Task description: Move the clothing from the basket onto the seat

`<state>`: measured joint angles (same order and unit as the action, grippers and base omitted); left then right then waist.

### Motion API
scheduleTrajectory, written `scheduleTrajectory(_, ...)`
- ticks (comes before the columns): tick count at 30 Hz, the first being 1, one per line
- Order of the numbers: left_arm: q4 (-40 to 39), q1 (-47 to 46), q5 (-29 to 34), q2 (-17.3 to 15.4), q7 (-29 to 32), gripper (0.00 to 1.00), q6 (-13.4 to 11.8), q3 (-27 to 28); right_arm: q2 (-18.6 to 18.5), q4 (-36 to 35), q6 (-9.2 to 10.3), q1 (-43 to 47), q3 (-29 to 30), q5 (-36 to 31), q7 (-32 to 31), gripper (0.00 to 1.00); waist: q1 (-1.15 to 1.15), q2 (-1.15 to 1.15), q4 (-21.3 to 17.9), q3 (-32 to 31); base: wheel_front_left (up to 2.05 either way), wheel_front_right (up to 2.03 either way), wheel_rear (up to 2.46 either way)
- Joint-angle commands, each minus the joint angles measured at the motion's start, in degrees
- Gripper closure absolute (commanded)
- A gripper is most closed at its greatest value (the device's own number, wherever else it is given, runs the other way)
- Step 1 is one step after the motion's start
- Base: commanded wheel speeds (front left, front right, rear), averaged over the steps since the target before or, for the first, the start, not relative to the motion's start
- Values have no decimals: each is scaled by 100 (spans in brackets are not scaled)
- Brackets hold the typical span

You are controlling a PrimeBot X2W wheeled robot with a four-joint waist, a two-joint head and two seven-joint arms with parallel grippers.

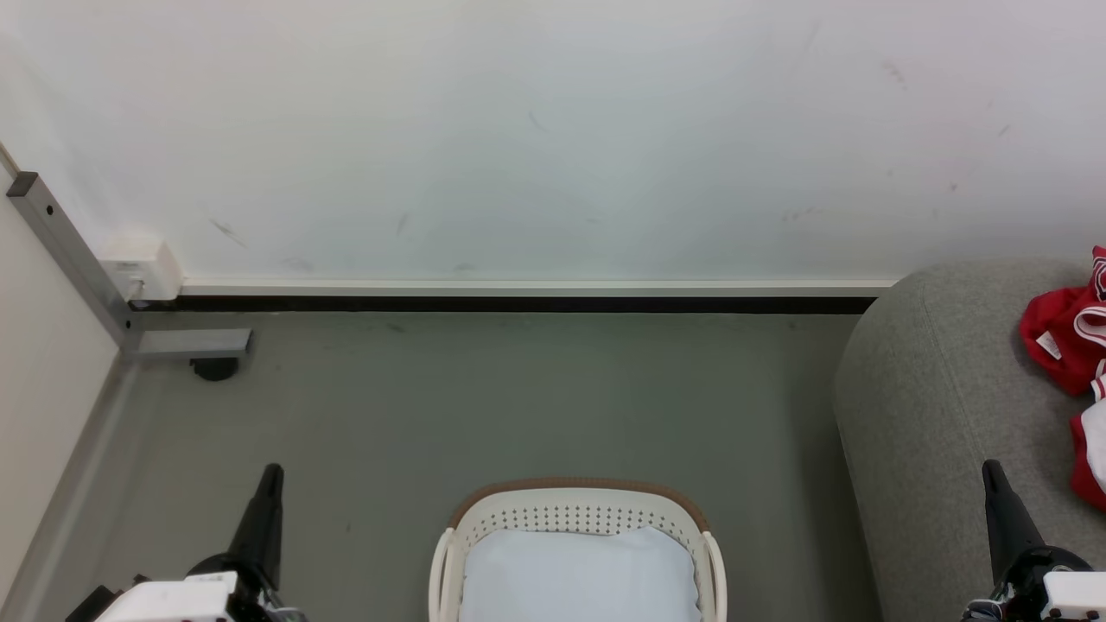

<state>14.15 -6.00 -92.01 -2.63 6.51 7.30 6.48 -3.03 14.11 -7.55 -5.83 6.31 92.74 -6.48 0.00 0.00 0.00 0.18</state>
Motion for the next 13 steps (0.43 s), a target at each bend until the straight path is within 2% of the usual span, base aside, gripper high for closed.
scheduleTrajectory(1,-17,-47,-75,-46,26,100,36,17,6,-19,12,-67,26,-34,-3,100,0,0,0,0,0,0,0)
scheduleTrajectory(13,-17,-47,-75,-46,26,100,36,16,8,-19,12,-67,30,-39,-8,100,0,0,0,0,0,0,0)
